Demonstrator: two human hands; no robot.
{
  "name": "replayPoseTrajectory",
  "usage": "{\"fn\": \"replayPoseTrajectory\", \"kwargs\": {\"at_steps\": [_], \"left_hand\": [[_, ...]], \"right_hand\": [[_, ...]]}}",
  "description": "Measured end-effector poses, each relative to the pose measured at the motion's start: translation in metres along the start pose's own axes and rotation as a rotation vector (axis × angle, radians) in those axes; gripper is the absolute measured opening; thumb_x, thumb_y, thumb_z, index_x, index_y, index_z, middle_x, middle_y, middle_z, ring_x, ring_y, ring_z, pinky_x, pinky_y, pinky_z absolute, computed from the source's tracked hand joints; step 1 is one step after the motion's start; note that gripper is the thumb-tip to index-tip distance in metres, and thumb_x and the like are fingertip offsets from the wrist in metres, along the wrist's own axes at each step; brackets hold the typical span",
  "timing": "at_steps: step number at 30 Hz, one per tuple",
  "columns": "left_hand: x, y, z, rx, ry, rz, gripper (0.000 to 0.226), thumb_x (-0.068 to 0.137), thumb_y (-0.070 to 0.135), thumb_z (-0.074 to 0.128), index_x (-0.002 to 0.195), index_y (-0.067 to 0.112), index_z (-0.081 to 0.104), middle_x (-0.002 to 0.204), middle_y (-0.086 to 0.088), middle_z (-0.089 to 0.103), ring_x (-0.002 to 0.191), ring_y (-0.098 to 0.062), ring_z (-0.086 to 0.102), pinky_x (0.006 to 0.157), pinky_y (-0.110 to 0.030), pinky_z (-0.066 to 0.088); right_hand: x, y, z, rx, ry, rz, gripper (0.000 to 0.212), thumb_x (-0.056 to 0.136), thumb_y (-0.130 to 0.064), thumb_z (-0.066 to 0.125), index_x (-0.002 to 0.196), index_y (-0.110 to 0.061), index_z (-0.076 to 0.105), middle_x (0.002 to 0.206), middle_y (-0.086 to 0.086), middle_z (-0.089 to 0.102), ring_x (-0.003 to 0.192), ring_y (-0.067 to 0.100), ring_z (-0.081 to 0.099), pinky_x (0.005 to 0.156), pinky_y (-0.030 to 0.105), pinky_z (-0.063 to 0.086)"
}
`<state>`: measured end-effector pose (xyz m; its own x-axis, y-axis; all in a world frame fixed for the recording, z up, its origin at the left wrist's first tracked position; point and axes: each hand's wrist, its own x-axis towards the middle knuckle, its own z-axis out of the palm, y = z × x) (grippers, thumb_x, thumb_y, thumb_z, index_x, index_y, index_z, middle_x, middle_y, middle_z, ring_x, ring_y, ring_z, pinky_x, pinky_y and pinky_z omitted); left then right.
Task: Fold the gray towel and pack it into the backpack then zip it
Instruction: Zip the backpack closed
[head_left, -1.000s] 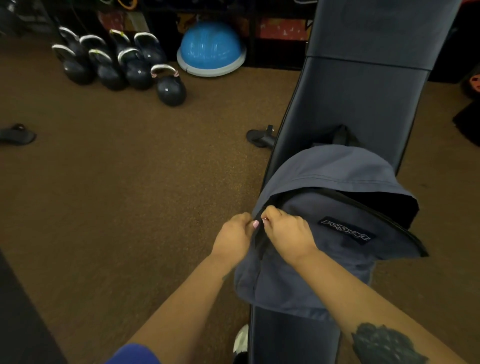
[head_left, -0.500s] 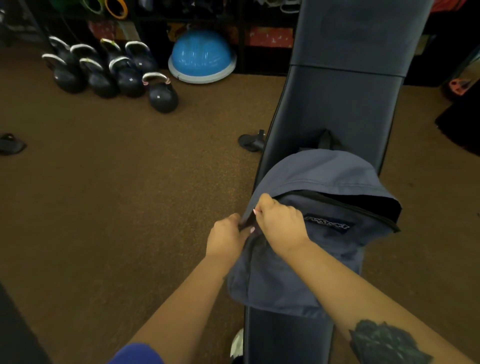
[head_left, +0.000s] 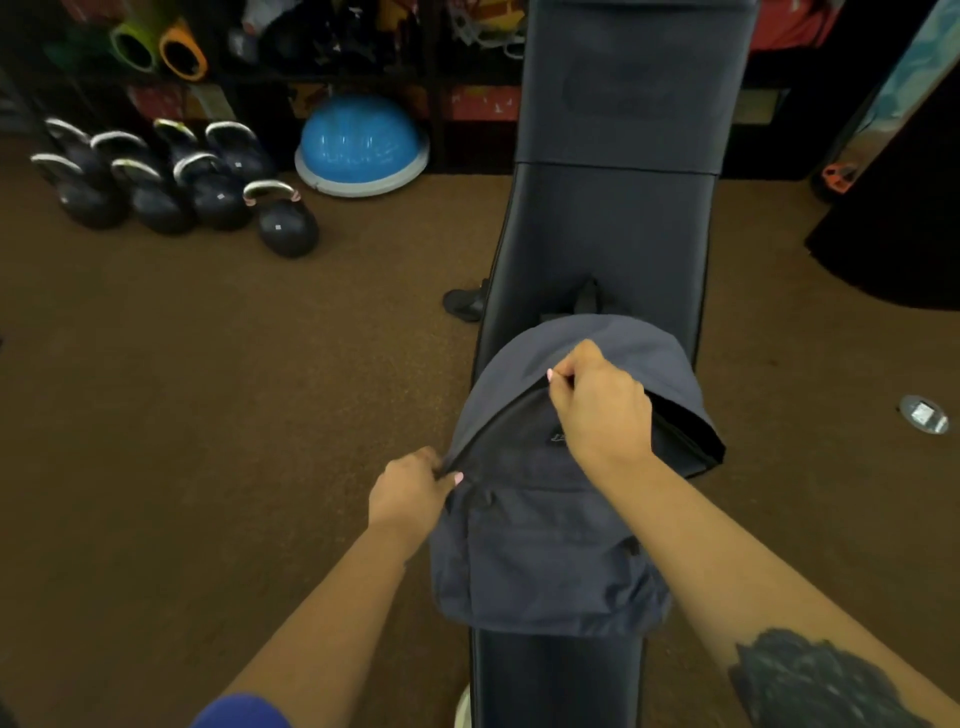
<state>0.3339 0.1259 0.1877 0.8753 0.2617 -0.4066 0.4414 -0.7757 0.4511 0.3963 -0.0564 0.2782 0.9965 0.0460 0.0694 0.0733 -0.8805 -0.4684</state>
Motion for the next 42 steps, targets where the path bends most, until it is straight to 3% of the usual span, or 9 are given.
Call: {"fn": "replayPoseTrajectory", "kwargs": {"at_steps": [5,9,12,16,26,34,37,40,42], "left_hand": [[0.001,0.011,-0.005,0.090,-0.068,-0.013,0.026,0.086,0.037,0.062,0.089,0.012,0.053,0.099,-0.013,0.066,0.090,-0.033,0.063,0.074,-0.039,0.054],[0.004,0.046,-0.022,0.153,-0.176,0.025,0.060,0.079,0.041,0.068,0.125,0.010,0.044,0.127,-0.012,0.051,0.115,-0.030,0.053,0.090,-0.041,0.049],[-0.002,0.090,-0.037,-0.015,0.057,0.302,0.068,0.079,0.043,0.069,0.136,0.019,0.041,0.138,-0.005,0.041,0.126,-0.025,0.044,0.097,-0.038,0.044],[-0.004,0.136,-0.042,0.050,0.242,0.586,0.037,0.087,0.030,0.062,0.122,0.023,0.058,0.124,0.000,0.057,0.116,-0.020,0.052,0.087,-0.034,0.048],[0.012,0.145,-0.038,0.326,0.172,0.674,0.027,0.095,0.027,0.049,0.116,0.016,0.062,0.107,-0.008,0.064,0.099,-0.026,0.060,0.076,-0.036,0.046],[0.012,0.139,-0.045,0.217,0.134,0.604,0.026,0.090,0.025,0.059,0.112,0.012,0.068,0.109,-0.010,0.067,0.104,-0.028,0.061,0.087,-0.038,0.048],[0.013,0.140,-0.046,0.201,0.115,0.572,0.026,0.090,0.024,0.060,0.110,0.011,0.068,0.110,-0.009,0.067,0.104,-0.027,0.061,0.088,-0.038,0.049],[0.013,0.141,-0.045,0.183,0.106,0.546,0.024,0.090,0.023,0.060,0.108,0.011,0.068,0.109,-0.009,0.066,0.102,-0.027,0.061,0.086,-0.037,0.049],[0.012,0.143,-0.044,0.204,0.101,0.538,0.023,0.090,0.023,0.060,0.108,0.011,0.067,0.110,-0.009,0.065,0.102,-0.026,0.060,0.085,-0.037,0.048]], "right_hand": [[-0.006,0.012,-0.010,0.160,0.057,0.102,0.018,0.094,-0.026,0.055,0.088,-0.009,0.053,0.072,0.008,0.064,0.066,0.026,0.060,0.057,0.042,0.049],[-0.004,0.012,-0.013,0.239,0.062,0.184,0.016,0.093,-0.026,0.056,0.088,-0.011,0.054,0.073,0.006,0.064,0.066,0.024,0.060,0.061,0.044,0.051],[-0.003,0.011,-0.012,0.266,0.061,0.207,0.015,0.092,-0.026,0.057,0.088,-0.012,0.055,0.075,0.005,0.065,0.069,0.023,0.061,0.063,0.044,0.052],[-0.003,0.010,-0.012,0.291,0.046,0.224,0.013,0.092,-0.027,0.057,0.091,-0.014,0.056,0.079,0.003,0.066,0.072,0.021,0.062,0.062,0.041,0.052],[0.000,0.014,-0.012,0.289,0.022,0.261,0.016,0.093,-0.030,0.054,0.091,-0.014,0.055,0.081,0.005,0.067,0.076,0.025,0.062,0.064,0.041,0.050],[0.005,0.045,-0.020,0.379,0.138,0.406,0.014,0.093,-0.026,0.056,0.087,-0.013,0.056,0.067,-0.008,0.053,0.062,0.013,0.055,0.058,0.032,0.046],[0.003,0.066,-0.024,0.521,0.184,0.514,0.017,0.092,-0.023,0.057,0.079,-0.014,0.053,0.069,0.003,0.062,0.058,0.024,0.065,0.058,0.035,0.054],[0.001,0.090,-0.028,0.588,0.208,0.639,0.016,0.093,-0.021,0.056,0.082,-0.009,0.056,0.069,0.011,0.064,0.034,0.006,0.058,0.043,0.009,0.041],[-0.001,0.101,-0.032,0.615,0.204,0.688,0.017,0.093,-0.020,0.055,0.090,-0.004,0.060,0.070,0.014,0.065,0.027,0.001,0.052,0.037,0.005,0.036]]}}
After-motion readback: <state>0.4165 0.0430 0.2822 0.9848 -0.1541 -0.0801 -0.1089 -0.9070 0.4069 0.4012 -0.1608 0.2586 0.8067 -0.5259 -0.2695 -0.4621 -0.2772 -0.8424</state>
